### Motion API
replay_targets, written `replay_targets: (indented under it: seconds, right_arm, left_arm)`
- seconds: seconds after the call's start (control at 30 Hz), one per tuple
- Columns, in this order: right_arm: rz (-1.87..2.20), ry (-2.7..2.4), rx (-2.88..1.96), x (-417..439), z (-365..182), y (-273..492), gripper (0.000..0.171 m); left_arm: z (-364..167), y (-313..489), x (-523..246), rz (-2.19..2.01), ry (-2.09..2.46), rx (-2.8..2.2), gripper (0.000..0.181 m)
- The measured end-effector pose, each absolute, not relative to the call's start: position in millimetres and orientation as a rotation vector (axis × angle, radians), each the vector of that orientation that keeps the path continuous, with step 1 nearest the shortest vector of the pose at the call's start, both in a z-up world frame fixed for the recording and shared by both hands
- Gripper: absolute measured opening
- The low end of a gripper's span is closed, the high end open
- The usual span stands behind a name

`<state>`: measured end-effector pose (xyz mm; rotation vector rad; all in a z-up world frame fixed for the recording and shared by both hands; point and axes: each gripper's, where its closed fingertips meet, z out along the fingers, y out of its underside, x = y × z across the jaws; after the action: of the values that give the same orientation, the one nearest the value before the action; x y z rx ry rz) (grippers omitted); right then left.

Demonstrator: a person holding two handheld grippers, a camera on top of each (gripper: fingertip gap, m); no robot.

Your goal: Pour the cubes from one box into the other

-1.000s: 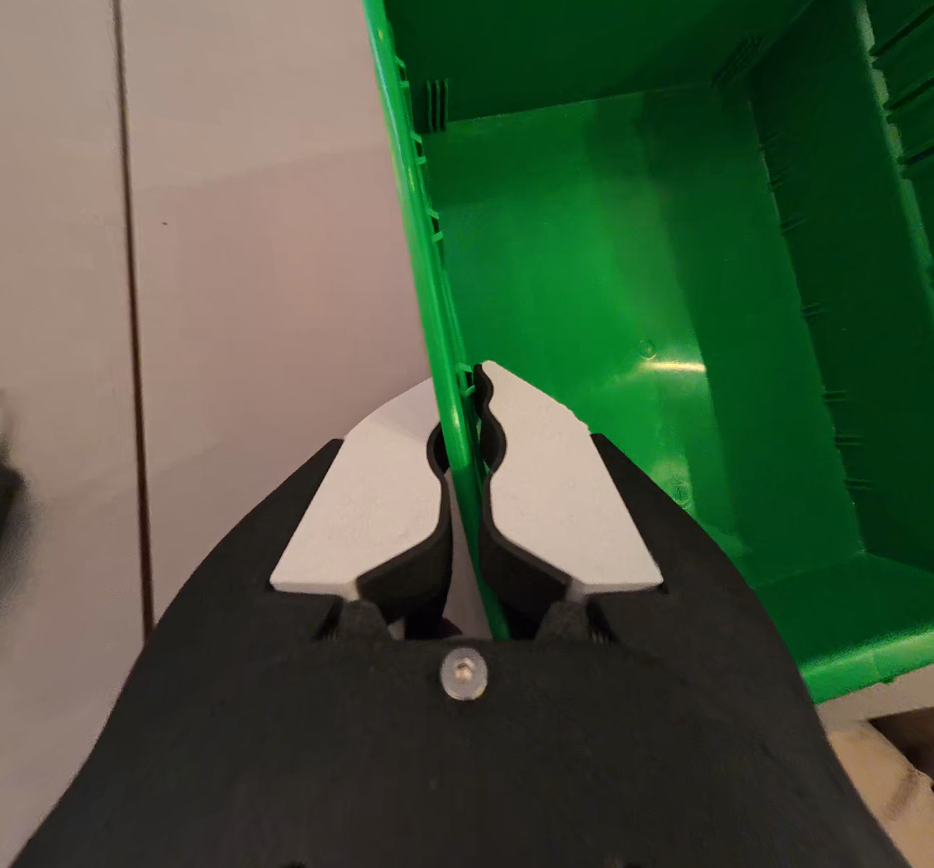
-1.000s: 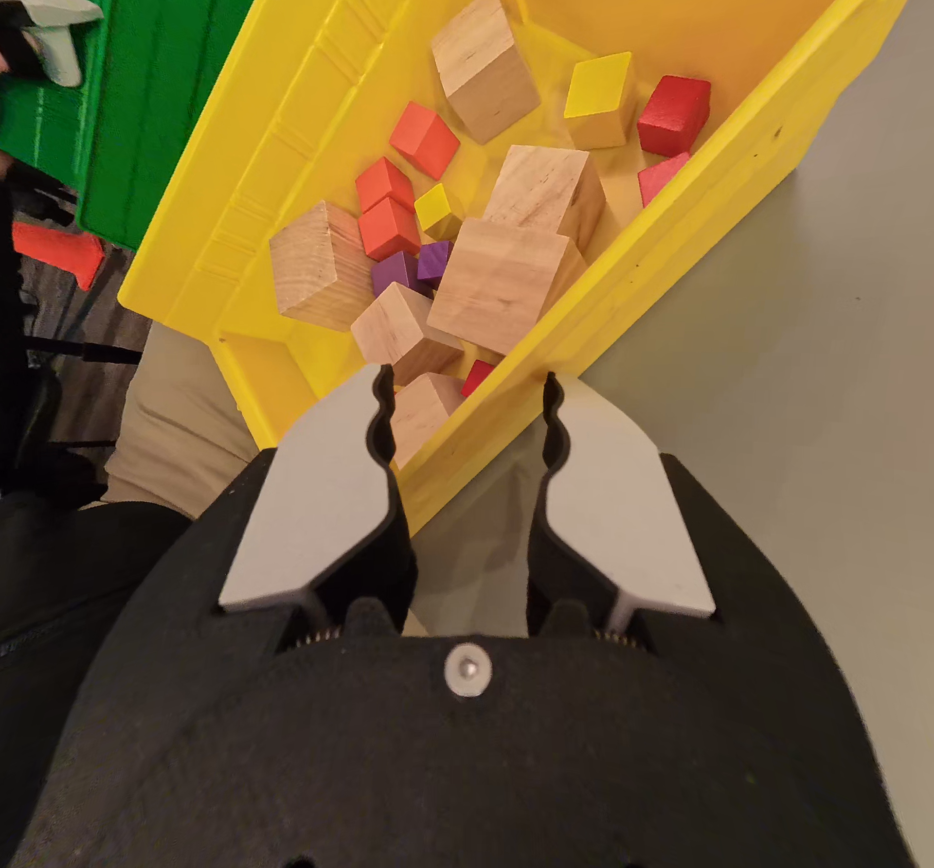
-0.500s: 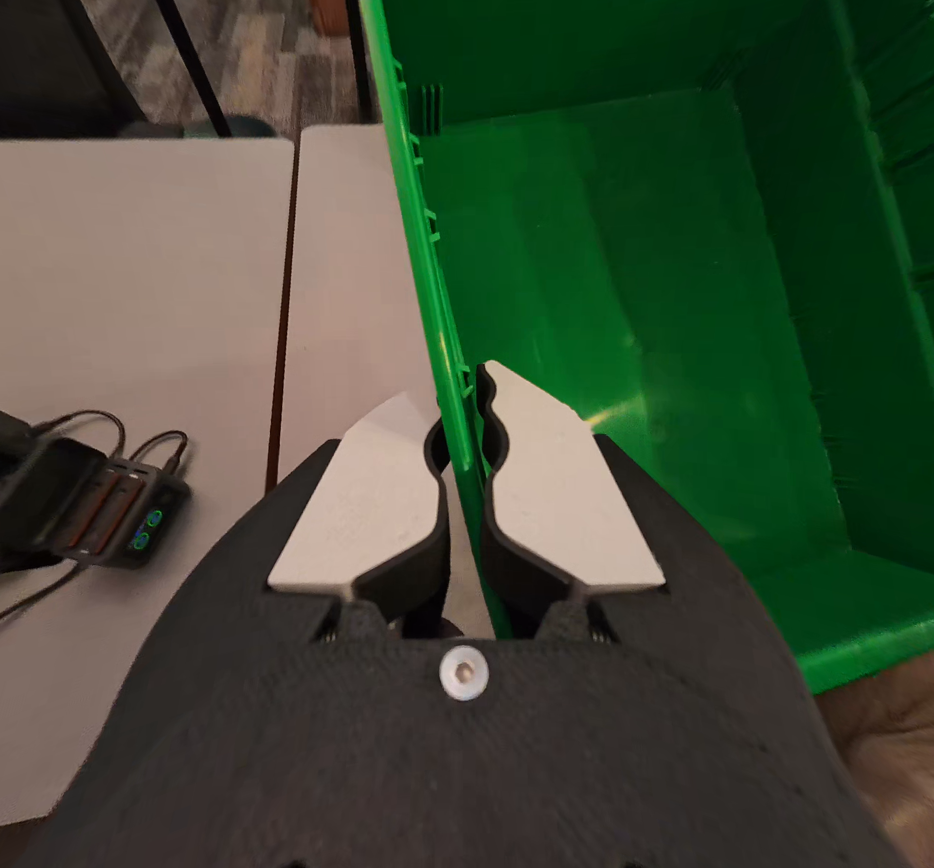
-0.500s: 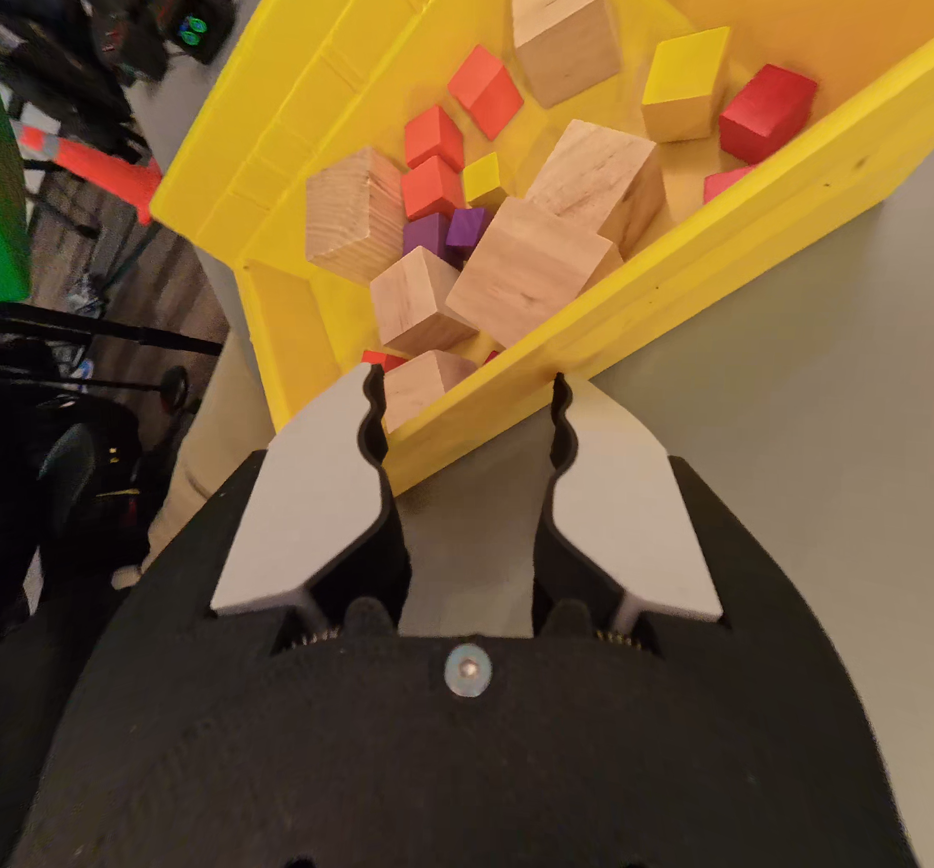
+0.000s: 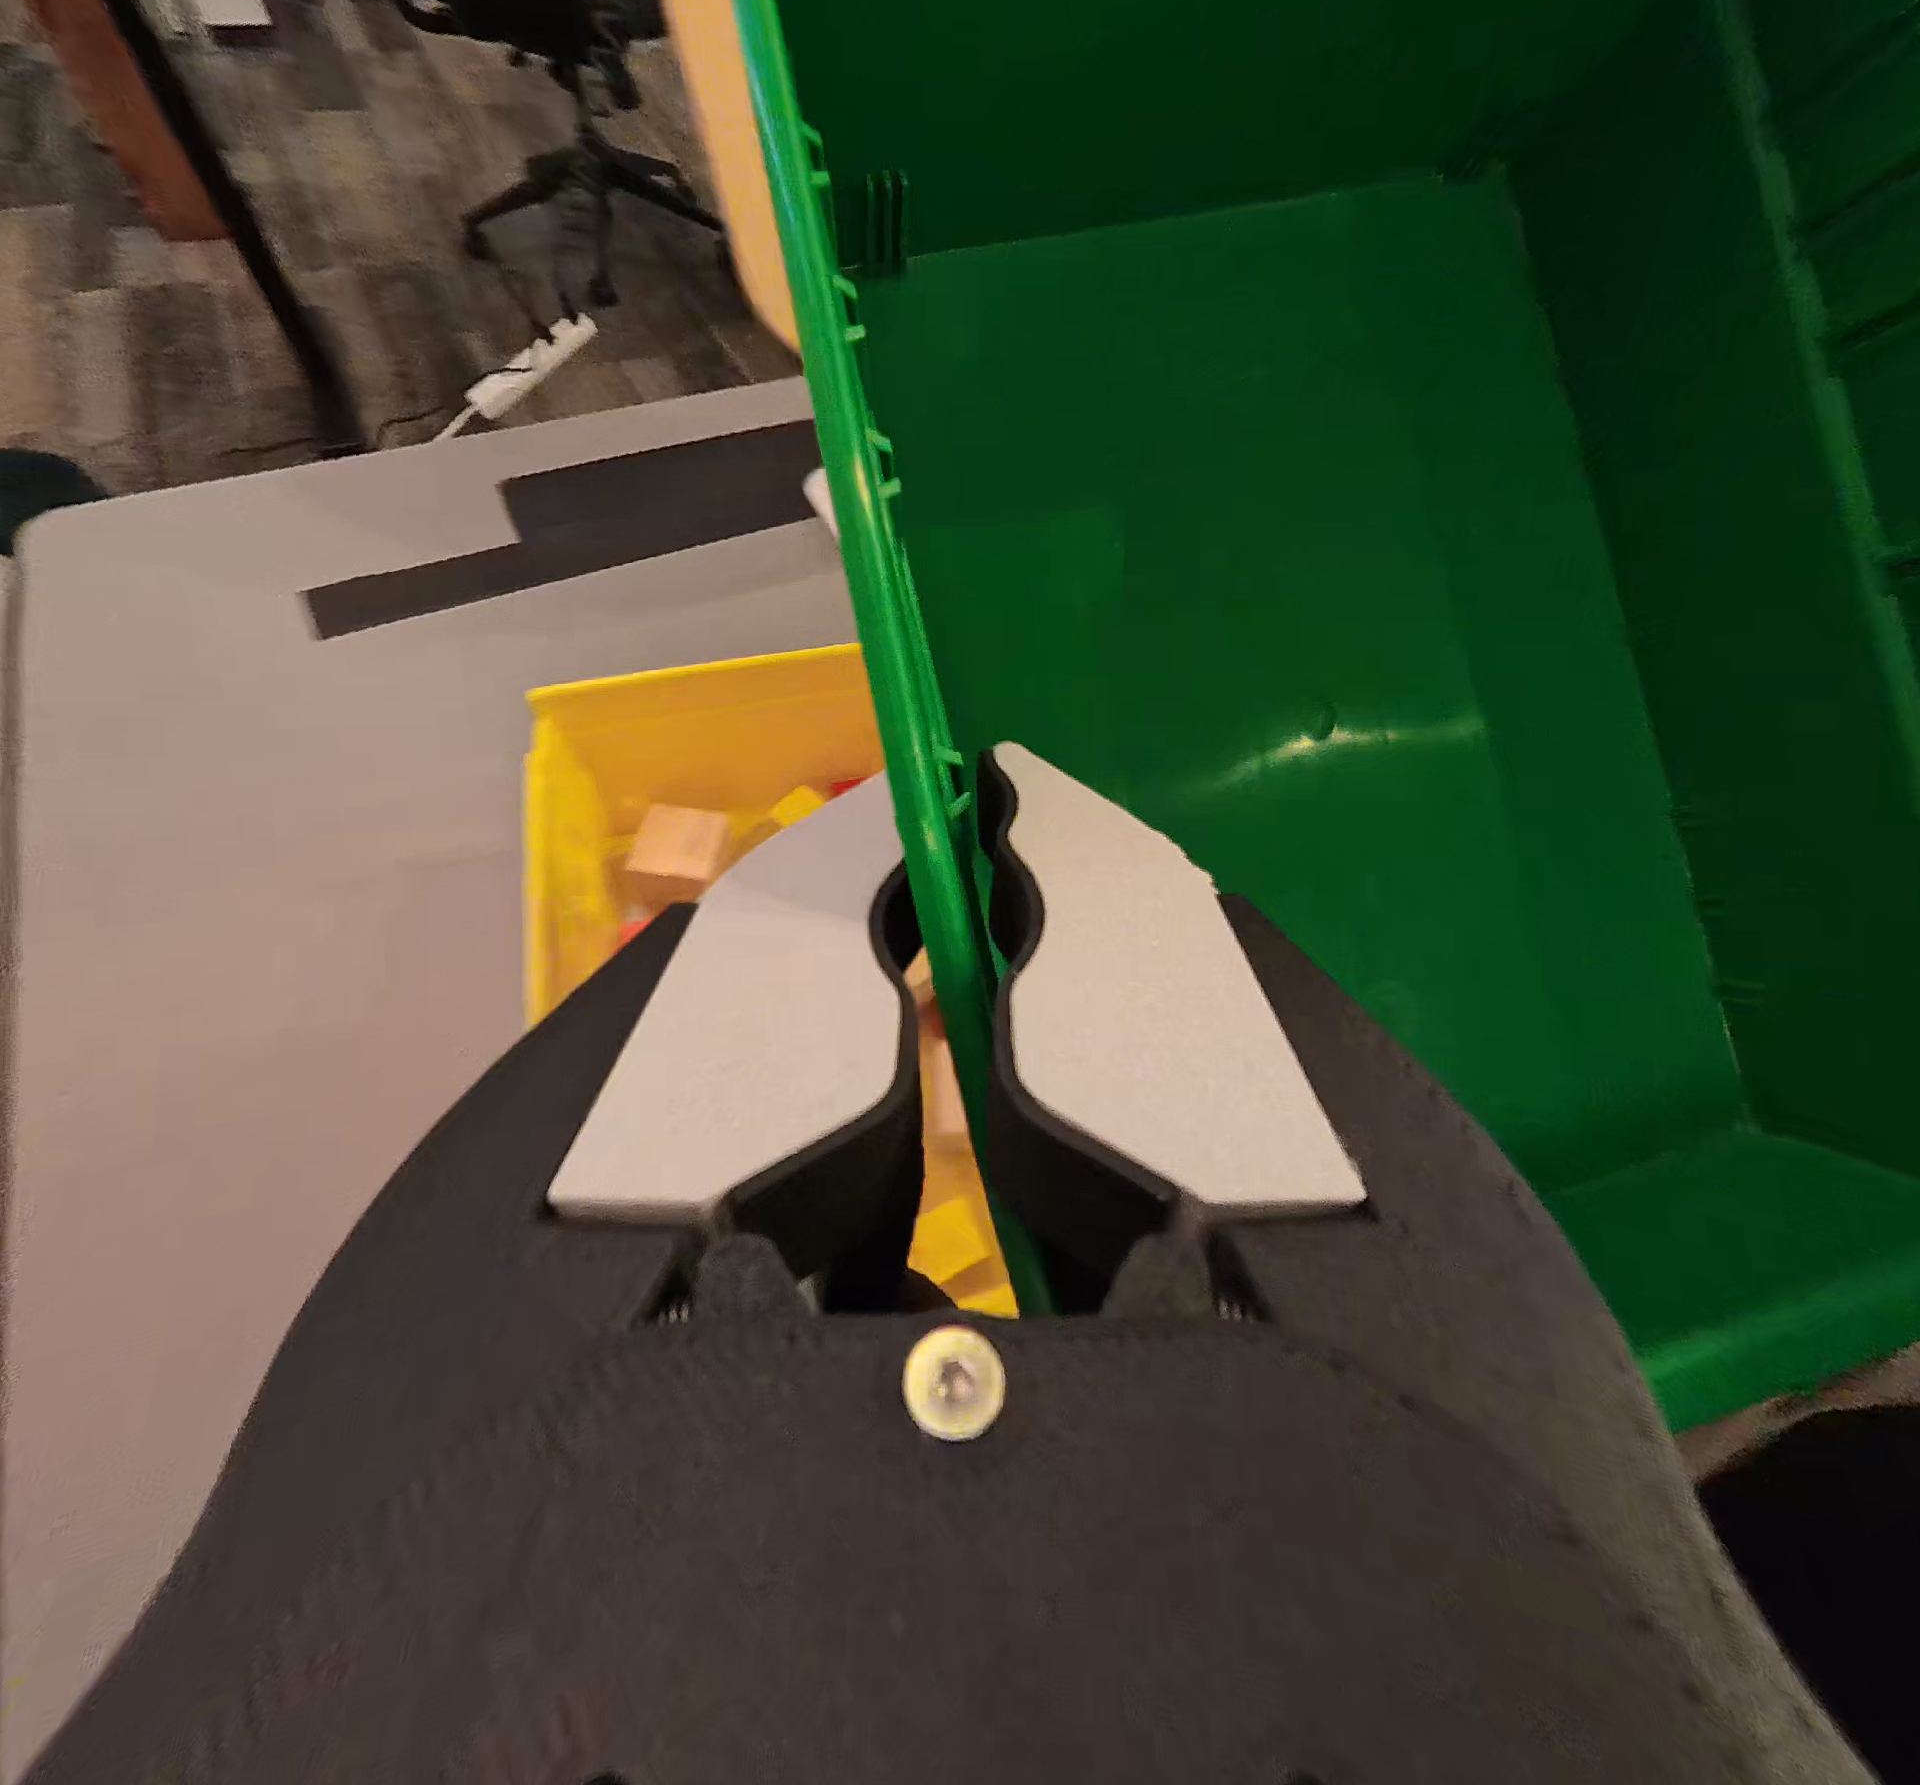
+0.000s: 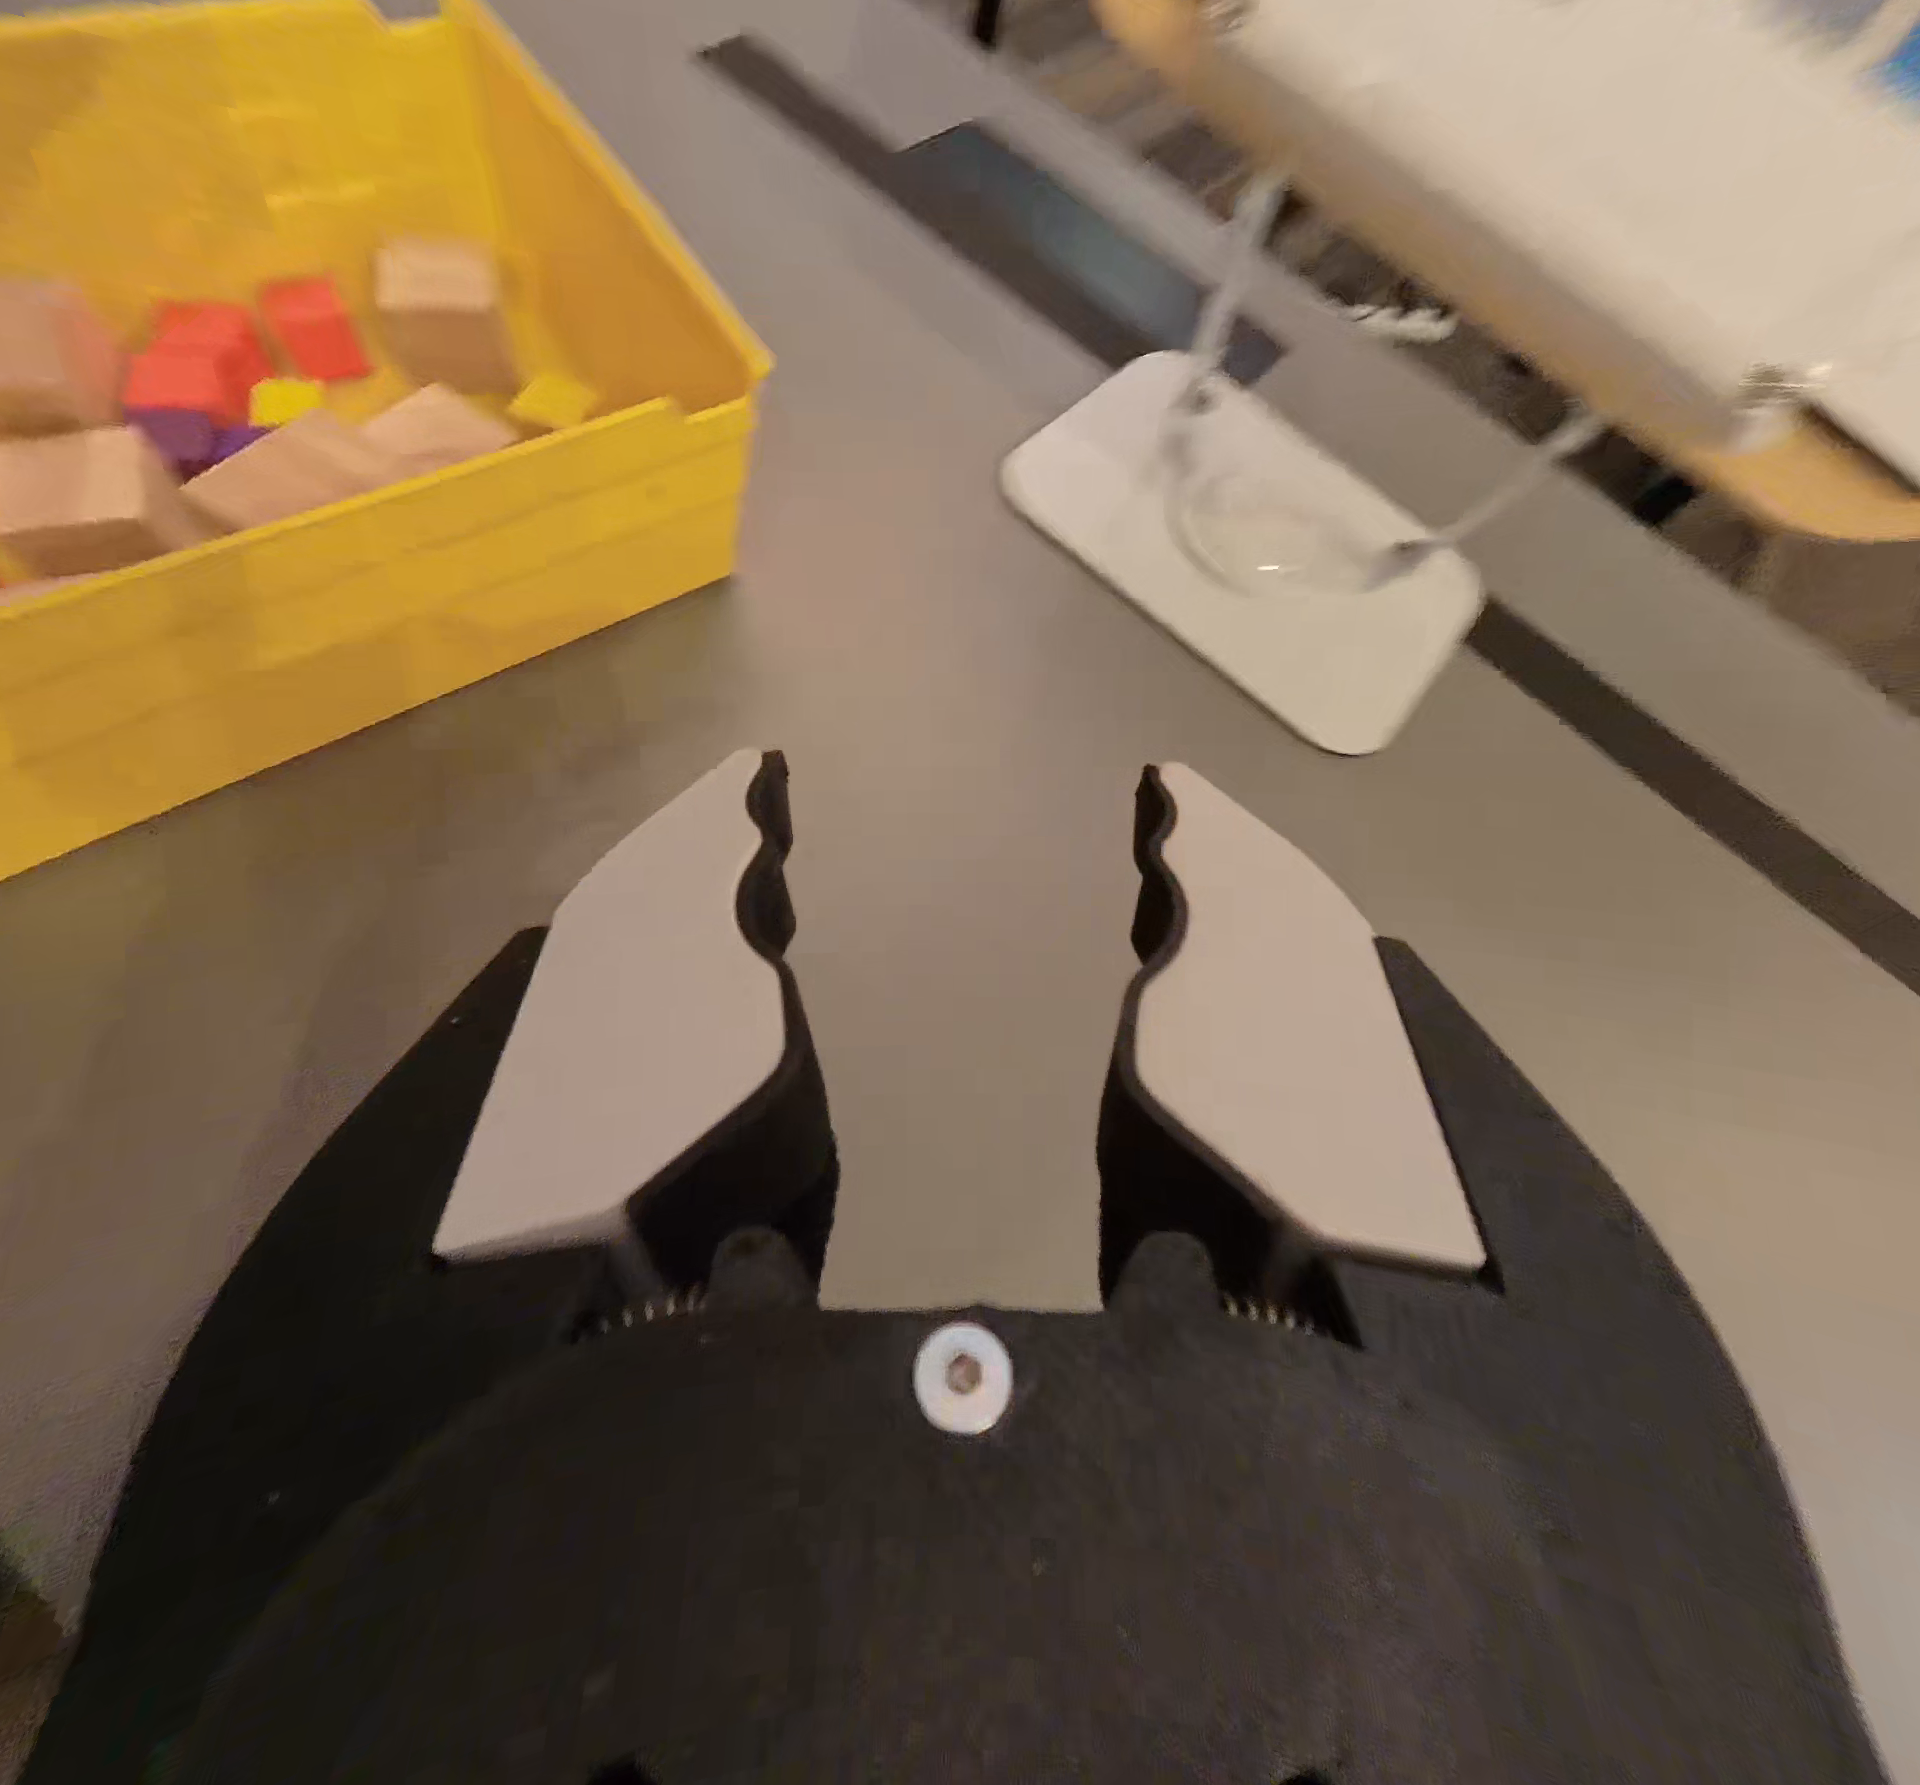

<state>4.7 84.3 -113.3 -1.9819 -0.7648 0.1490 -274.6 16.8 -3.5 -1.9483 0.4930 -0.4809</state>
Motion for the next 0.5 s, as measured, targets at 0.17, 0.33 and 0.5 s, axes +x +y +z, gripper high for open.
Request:
replay_targets:
  seconds: [0.17,0.33,0.5]
  right_arm:
    - [-0.061,-0.610,-1.899,88.2,-82.4,85.0,0.057]
    - [-0.062,-0.479,-1.878,134.6,-70.7,80.9,0.055]
    - [-0.084,-0.468,-1.876,145.9,-69.3,82.7,0.055]
  left_arm:
    - [-35.2,29.6,-198.7,-0.539,0.597,-1.990,0.011]
    - [-63.7,30.1,-148.2,-0.500,0.707,-2.020,0.014]
    - [-95.4,29.4,-129.4,-0.513,0.724,-2.087,0.014]
